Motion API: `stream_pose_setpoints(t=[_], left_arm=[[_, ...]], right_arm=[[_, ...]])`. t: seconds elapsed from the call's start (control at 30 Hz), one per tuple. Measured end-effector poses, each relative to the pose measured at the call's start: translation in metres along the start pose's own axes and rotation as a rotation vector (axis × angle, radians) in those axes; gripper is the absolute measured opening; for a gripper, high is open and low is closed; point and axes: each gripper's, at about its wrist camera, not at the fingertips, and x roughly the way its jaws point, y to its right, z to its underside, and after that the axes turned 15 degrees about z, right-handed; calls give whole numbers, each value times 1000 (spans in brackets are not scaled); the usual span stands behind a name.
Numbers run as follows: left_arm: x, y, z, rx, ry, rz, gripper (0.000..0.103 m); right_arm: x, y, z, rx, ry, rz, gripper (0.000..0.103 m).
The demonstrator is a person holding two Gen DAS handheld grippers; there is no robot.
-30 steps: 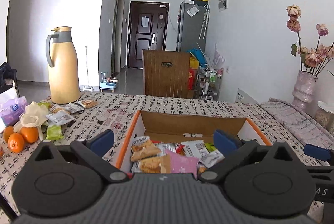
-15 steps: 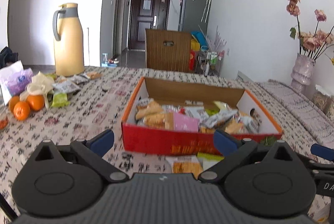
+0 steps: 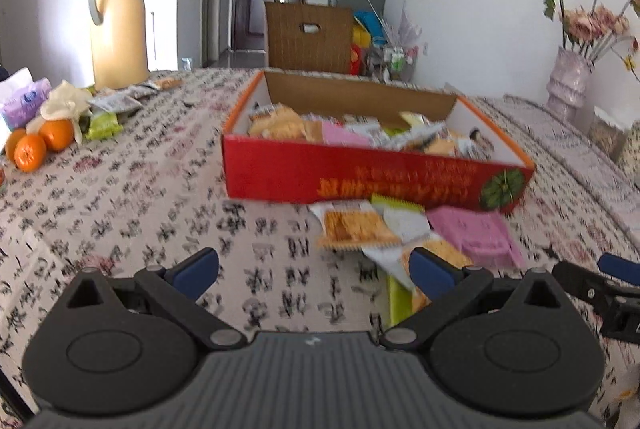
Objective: Organize snacks
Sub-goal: 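Lower both open tools to the packets lying beside the box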
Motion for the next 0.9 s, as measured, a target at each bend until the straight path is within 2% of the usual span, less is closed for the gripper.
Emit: stream_pose_setpoints(t=[0.17,0.47,0.6,0.8,0.9], left_arm=[[8,13,4,19,-29,15,103],[32,41,-9,10,-69,30,103],[48,55,-14,-2,-95,5,103],[65,66,-17,-26,-109,-82,103],[71,69,-15,-25,-128,-86,100]], right_arm=[[4,10,6,21,-20,4,103],[7,26,9,57,-11,11,103],[8,35,11,80,-7,13,103],[16,50,15,109,-20,8,103],[22,54,17,120,-32,-3,103]])
